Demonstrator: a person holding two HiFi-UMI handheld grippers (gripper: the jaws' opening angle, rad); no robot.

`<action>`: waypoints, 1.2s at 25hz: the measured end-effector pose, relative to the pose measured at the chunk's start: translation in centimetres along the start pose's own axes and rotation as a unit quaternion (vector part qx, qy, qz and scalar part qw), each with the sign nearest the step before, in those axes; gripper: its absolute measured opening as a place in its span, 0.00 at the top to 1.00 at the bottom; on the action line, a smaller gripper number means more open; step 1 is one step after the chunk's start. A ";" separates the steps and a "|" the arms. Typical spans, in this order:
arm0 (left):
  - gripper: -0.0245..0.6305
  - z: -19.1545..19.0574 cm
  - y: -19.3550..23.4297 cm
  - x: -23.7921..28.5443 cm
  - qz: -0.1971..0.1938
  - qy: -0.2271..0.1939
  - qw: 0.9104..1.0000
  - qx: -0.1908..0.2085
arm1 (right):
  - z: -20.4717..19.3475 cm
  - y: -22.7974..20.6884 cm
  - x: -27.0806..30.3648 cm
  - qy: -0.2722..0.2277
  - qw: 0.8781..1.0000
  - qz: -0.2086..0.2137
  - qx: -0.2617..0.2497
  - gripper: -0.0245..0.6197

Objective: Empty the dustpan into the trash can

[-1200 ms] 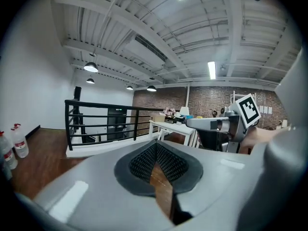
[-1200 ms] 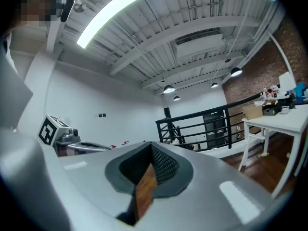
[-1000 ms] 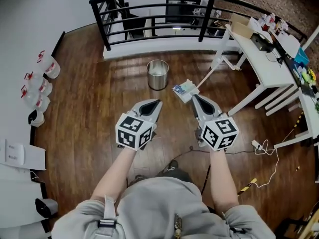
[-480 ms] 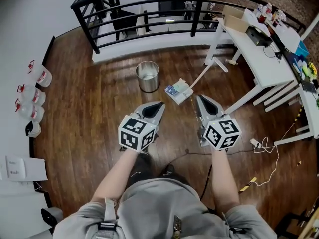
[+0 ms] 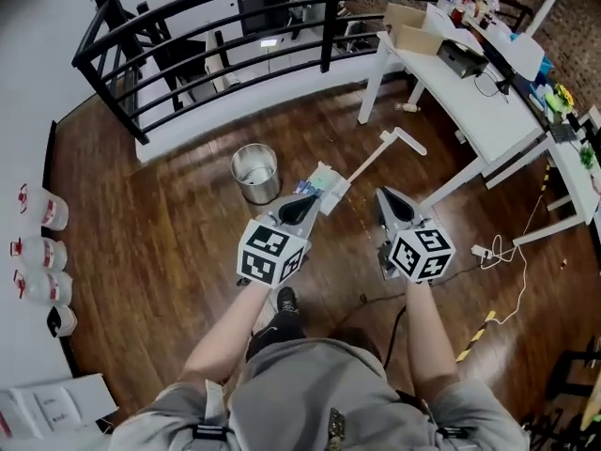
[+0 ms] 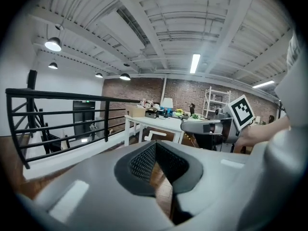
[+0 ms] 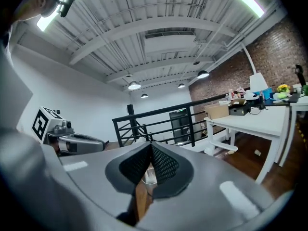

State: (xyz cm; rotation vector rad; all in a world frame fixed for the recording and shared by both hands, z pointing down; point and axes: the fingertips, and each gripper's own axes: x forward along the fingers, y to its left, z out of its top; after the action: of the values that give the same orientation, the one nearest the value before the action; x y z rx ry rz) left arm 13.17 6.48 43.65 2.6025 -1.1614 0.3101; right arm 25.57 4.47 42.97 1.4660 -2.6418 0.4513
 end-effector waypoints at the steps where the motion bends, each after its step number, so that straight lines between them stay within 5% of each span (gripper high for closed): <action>1: 0.96 0.1 1.0 0.6 -0.011 0.005 1.000 0.002 | 0.0 -0.2 0.9 0.002 1.000 -0.013 0.002 0.96; 12: 0.96 0.3 6.5 9.1 -0.063 0.042 0.997 -0.011 | -1.1 -7.4 6.5 0.027 0.995 -0.094 0.032 0.94; 19: 0.96 1.0 8.7 15.2 -0.039 0.028 0.999 0.002 | -5.1 -17.0 11.4 0.054 0.984 -0.146 0.081 0.74; 30: 0.96 -3.3 12.3 25.1 -0.014 0.115 0.993 -0.026 | -12.6 -28.5 21.1 0.128 0.967 -0.185 0.123 0.56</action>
State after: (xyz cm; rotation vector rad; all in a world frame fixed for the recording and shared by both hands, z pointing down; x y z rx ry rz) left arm 20.07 -17.70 56.32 2.4571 -1.0381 0.5500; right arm 37.38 -23.16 65.65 1.7805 -2.1103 0.8837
